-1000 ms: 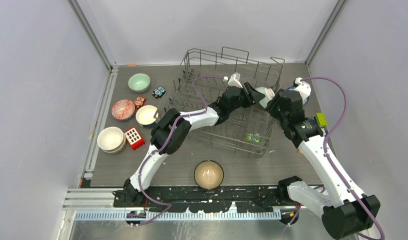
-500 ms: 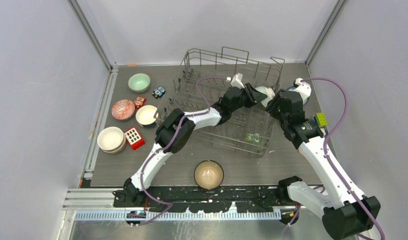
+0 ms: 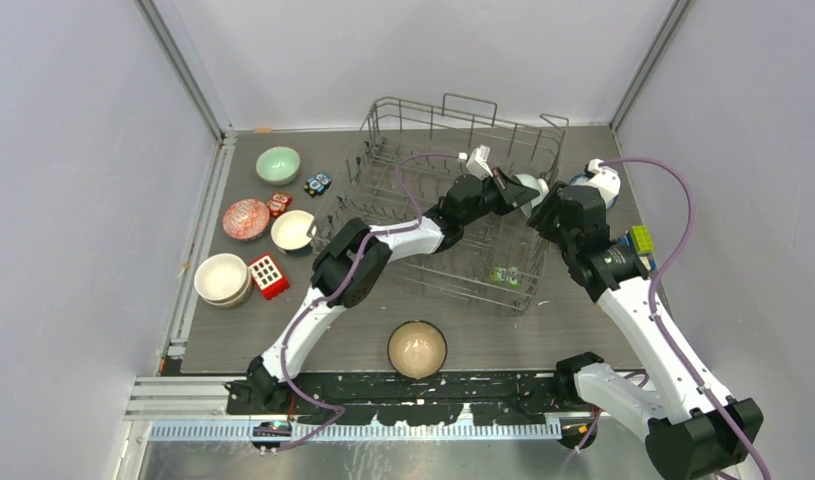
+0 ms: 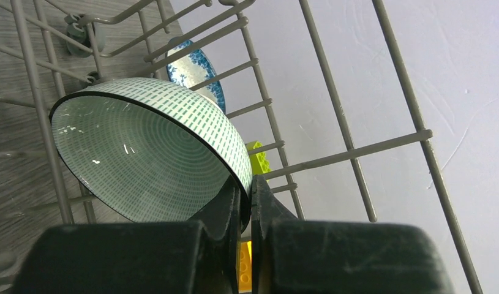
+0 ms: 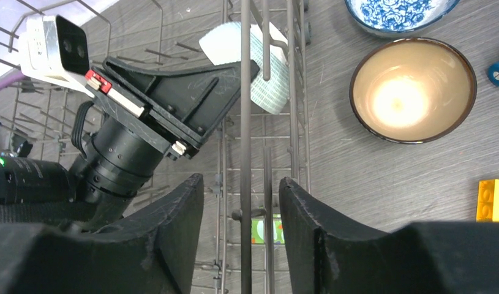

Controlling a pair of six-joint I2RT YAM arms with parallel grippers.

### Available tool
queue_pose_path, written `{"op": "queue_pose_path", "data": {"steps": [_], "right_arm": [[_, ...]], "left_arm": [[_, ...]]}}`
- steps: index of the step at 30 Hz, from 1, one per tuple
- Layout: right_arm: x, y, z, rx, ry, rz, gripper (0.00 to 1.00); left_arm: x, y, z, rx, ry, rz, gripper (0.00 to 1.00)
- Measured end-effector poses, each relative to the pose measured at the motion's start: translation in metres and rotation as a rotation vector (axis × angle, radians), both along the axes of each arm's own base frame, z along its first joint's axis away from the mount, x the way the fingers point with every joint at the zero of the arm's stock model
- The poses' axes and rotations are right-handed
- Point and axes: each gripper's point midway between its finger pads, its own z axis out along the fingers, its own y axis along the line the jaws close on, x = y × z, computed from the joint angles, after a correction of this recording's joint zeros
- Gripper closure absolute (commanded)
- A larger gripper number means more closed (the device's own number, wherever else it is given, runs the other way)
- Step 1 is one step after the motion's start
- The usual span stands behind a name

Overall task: Unload the bowls from the dish rack
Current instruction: Pick up the bowl from the dish rack.

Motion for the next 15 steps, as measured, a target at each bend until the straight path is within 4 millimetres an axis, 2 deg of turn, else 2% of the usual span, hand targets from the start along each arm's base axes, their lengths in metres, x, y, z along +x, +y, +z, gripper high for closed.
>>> {"op": "queue_pose_path", "data": {"steps": [6,9,15], "right_arm": [[-0.010,0.000,-0.001,-0.003,0.021,0.012,0.29],[-0.014,-0.001,0.004,-0.002,0.021,0.015,0.24],[-0.024,-0.003,0.038,0.020,-0.051,0.020,0.21]], "left_arm": [[0.002,0.003,0.002,-0.001,-0.004,-0.020,1.00],[0.003,0.005,0.008,-0.005,-0.015,-0.031,1.00],[0.017,0.019,0.037,-0.033,-0.048,-0.012,1.00]]}}
